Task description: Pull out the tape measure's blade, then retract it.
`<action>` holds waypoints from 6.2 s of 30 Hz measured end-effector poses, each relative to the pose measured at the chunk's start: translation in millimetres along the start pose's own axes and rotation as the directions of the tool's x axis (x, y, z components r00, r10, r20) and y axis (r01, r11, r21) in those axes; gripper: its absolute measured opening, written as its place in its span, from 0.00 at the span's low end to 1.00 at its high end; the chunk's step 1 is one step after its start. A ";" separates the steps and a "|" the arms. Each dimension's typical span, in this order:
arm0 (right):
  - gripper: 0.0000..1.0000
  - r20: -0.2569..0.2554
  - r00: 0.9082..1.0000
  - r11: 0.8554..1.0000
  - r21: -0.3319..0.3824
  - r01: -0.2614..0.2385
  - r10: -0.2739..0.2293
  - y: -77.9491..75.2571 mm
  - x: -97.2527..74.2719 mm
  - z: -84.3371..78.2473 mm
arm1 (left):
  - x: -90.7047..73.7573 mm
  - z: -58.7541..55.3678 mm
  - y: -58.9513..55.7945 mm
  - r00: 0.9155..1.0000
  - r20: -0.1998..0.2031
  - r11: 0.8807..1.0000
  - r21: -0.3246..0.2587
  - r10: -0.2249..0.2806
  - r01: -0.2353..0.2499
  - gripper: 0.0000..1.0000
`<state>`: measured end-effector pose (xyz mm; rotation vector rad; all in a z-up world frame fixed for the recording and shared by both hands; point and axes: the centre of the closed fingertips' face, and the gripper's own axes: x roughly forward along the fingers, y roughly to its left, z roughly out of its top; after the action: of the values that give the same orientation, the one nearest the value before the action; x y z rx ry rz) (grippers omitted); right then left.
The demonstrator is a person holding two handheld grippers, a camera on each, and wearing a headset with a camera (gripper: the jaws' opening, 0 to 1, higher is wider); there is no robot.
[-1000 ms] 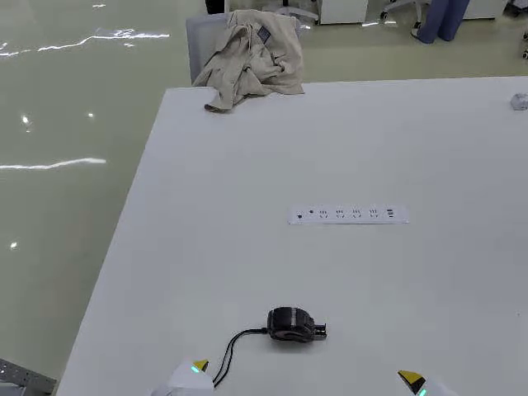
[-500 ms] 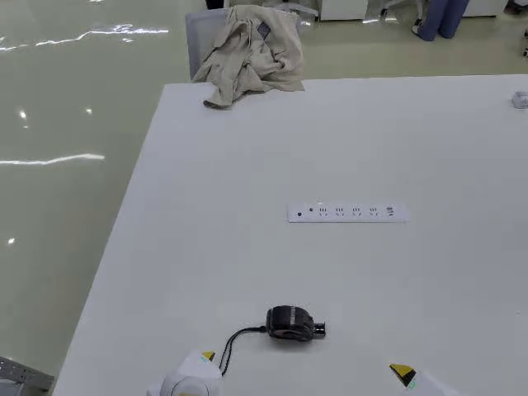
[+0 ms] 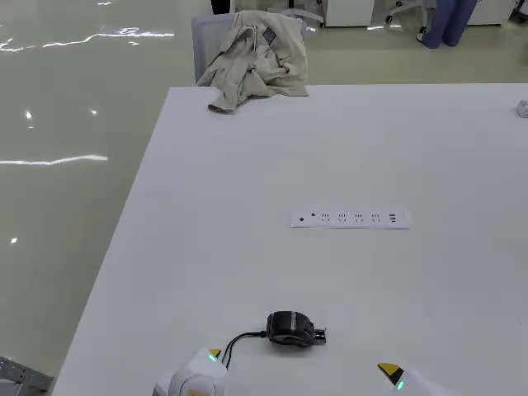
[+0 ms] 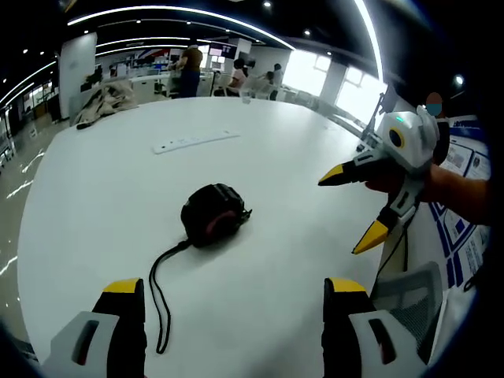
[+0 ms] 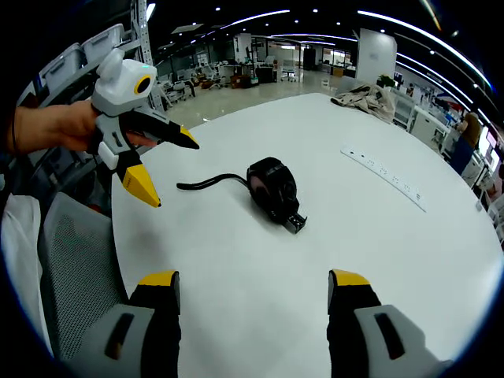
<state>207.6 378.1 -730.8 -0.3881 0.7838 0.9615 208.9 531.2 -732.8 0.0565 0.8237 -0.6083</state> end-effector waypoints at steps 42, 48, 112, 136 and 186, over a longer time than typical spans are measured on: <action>0.62 -0.061 0.994 0.956 -0.274 -0.107 0.094 -31.8 46.0 10.1 | 48.1 27.0 8.0 0.990 -0.087 0.951 0.281 -0.109 0.129 0.82; 0.61 -0.071 0.991 0.943 -0.305 -0.133 0.117 -34.3 51.8 9.6 | 53.5 32.2 11.4 0.988 -0.101 0.928 0.341 -0.121 0.148 0.79; 0.42 -0.176 0.952 0.838 -0.453 -0.305 0.251 -65.9 127.3 9.3 | 117.5 54.1 19.9 0.932 -0.269 0.709 0.606 -0.244 0.361 0.51; 0.32 -0.182 0.935 0.822 -0.445 -0.355 0.306 -61.1 134.2 9.0 | 127.6 46.3 9.6 0.908 -0.326 0.646 0.639 -0.264 0.417 0.41; 0.14 -0.210 0.913 0.782 -0.471 -0.408 0.350 -60.5 136.5 10.0 | 130.2 45.1 12.6 0.895 -0.376 0.599 0.668 -0.239 0.441 0.34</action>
<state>308.3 431.3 -827.8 -0.7676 0.7138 1.5526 313.5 466.0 -795.6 0.7639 0.7819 -1.3166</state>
